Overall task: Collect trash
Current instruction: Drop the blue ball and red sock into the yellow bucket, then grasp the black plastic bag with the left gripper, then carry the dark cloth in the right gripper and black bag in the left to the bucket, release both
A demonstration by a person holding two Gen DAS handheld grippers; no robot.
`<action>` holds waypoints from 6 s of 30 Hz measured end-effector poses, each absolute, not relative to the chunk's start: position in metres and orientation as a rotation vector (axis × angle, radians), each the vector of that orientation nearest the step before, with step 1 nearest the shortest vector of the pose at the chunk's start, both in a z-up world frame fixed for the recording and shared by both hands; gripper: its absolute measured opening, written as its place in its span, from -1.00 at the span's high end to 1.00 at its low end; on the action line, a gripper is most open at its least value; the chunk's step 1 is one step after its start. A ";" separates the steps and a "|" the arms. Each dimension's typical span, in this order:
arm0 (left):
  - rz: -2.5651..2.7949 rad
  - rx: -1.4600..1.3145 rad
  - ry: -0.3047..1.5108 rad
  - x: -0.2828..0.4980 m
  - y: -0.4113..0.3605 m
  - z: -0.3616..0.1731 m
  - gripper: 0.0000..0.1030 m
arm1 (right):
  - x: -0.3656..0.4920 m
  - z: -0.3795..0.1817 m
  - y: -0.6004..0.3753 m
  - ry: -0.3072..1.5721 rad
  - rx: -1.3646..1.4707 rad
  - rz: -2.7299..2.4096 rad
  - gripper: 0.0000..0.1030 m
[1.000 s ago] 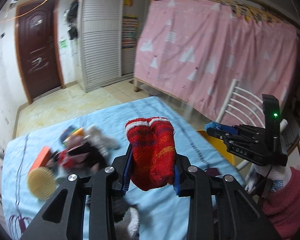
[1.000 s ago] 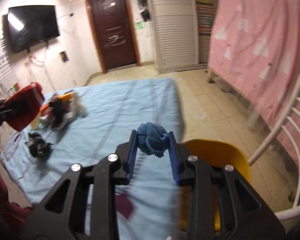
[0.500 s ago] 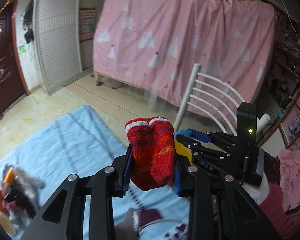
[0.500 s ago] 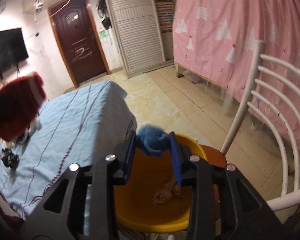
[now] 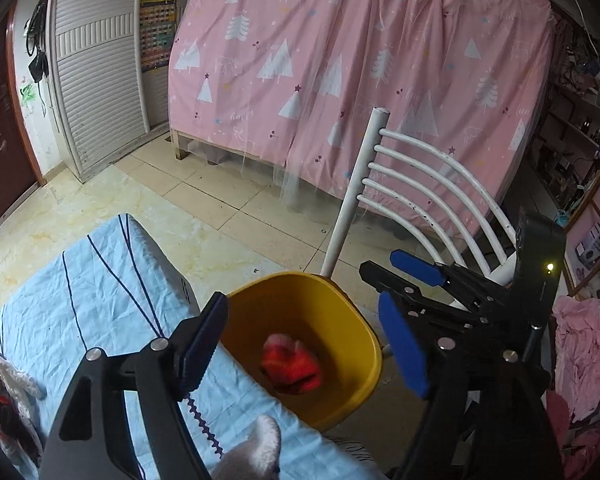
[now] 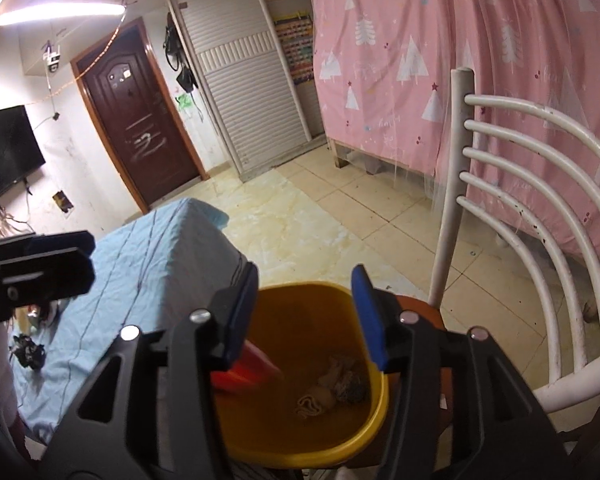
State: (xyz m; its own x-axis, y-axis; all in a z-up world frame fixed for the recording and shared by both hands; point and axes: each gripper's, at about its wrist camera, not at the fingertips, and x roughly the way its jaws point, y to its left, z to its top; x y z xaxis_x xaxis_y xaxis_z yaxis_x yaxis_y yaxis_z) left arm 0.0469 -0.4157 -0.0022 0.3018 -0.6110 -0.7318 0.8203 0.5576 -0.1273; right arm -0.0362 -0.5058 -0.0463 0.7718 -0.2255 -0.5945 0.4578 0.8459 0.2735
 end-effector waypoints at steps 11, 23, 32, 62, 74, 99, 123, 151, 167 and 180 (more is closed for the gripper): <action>-0.906 0.267 0.761 0.038 -0.371 0.018 -0.34 | -0.021 -0.035 -0.468 0.593 0.361 -0.303 0.00; -0.793 0.231 0.696 0.039 -0.299 0.034 -0.34 | 0.017 -0.013 -0.411 0.610 0.265 -0.215 -0.09; -0.611 0.204 0.676 0.053 -0.224 0.028 -0.40 | 0.052 -0.005 -0.360 0.634 0.201 -0.110 -0.11; -0.571 0.064 0.907 0.074 -0.114 -0.064 0.55 | 0.130 -0.002 -0.228 0.719 0.037 0.146 -0.28; -0.495 -0.086 0.831 0.075 -0.051 -0.041 0.61 | 0.152 -0.010 -0.184 0.746 -0.028 0.230 -0.28; -0.443 -0.141 0.779 0.083 -0.021 -0.026 0.61 | 0.172 -0.023 -0.164 0.785 -0.106 0.235 0.27; -0.614 -0.044 0.733 0.051 -0.127 0.016 0.60 | 0.083 0.018 -0.296 0.606 0.070 0.040 0.27; -0.921 0.141 0.732 0.033 -0.324 0.030 0.60 | -0.016 0.003 -0.453 0.534 0.276 -0.255 0.02; -1.003 0.240 0.745 0.026 -0.408 0.019 0.42 | -0.044 0.010 -0.493 0.457 0.354 -0.324 -0.01; -0.959 0.211 0.772 0.035 -0.392 0.011 -0.07 | -0.042 0.014 -0.485 0.440 0.346 -0.306 -0.07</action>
State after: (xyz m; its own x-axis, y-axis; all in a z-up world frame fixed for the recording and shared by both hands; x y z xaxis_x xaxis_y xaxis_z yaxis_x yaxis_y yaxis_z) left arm 0.0352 -0.3919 0.0114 0.3352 -0.6571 -0.6751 0.7997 0.5773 -0.1648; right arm -0.0425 -0.4845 0.0142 0.8612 -0.2117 -0.4622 0.3589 0.8971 0.2576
